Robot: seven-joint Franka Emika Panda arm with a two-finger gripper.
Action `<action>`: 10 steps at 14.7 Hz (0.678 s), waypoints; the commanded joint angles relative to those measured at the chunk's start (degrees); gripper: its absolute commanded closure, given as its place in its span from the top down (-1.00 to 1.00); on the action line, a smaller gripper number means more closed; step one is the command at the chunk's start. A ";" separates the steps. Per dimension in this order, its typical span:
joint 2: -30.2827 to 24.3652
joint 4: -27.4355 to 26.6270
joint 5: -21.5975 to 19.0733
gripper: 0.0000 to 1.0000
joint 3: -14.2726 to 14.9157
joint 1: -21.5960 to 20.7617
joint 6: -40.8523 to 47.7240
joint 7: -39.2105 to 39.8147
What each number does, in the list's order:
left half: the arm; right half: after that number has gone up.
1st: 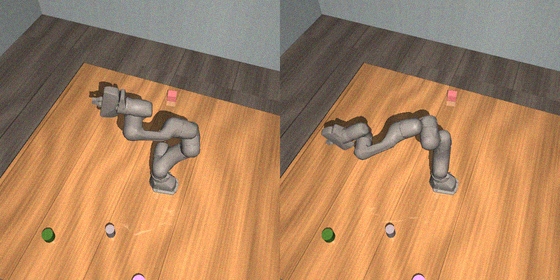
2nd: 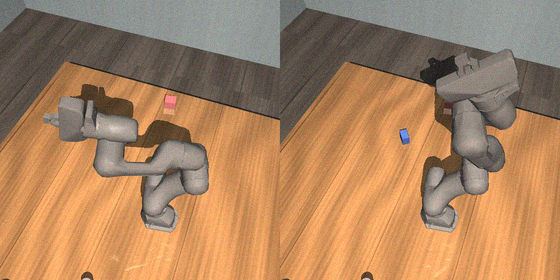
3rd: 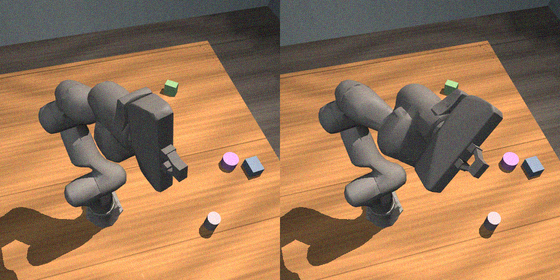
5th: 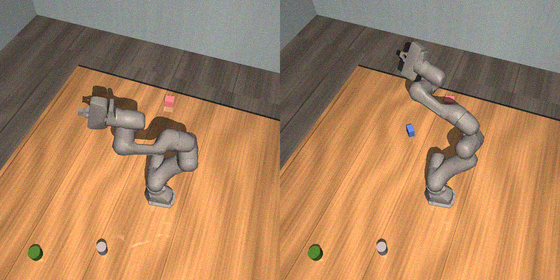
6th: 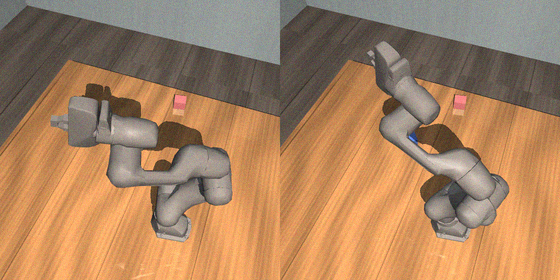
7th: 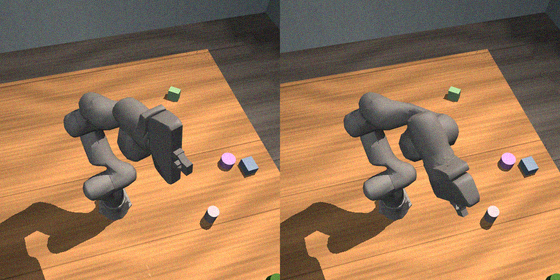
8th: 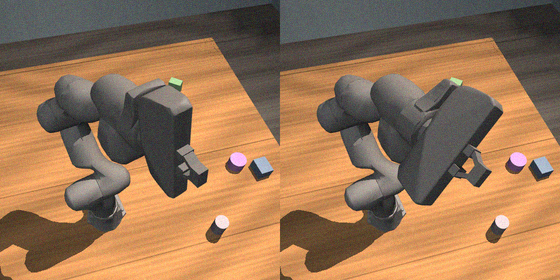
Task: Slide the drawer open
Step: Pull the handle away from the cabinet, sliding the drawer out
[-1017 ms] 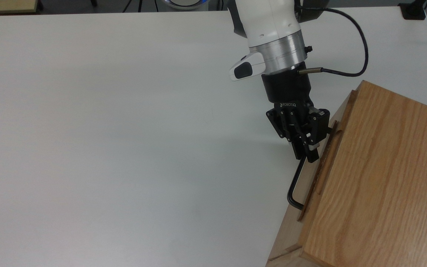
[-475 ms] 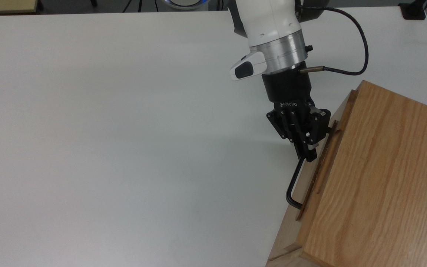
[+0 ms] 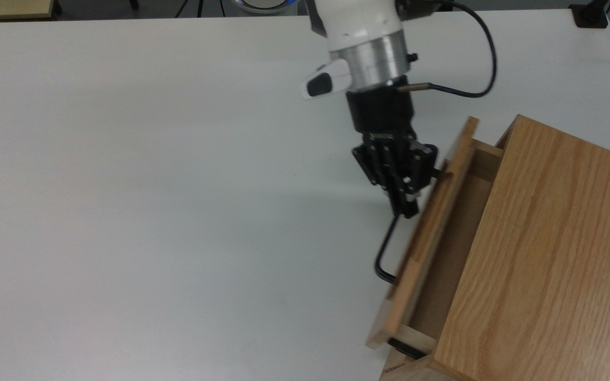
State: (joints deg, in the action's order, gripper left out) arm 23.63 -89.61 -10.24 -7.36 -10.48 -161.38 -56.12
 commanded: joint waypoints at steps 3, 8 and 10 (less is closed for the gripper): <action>-6.93 -8.56 -1.27 -0.69 0.24 5.90 0.02 -0.58; -9.12 -12.42 -1.36 -0.40 0.24 8.72 0.19 1.54; -9.30 -13.04 -1.36 -0.18 0.24 9.42 0.28 2.15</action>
State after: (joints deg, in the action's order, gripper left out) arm 16.48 -99.06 -10.81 -7.56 -3.84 -161.24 -53.46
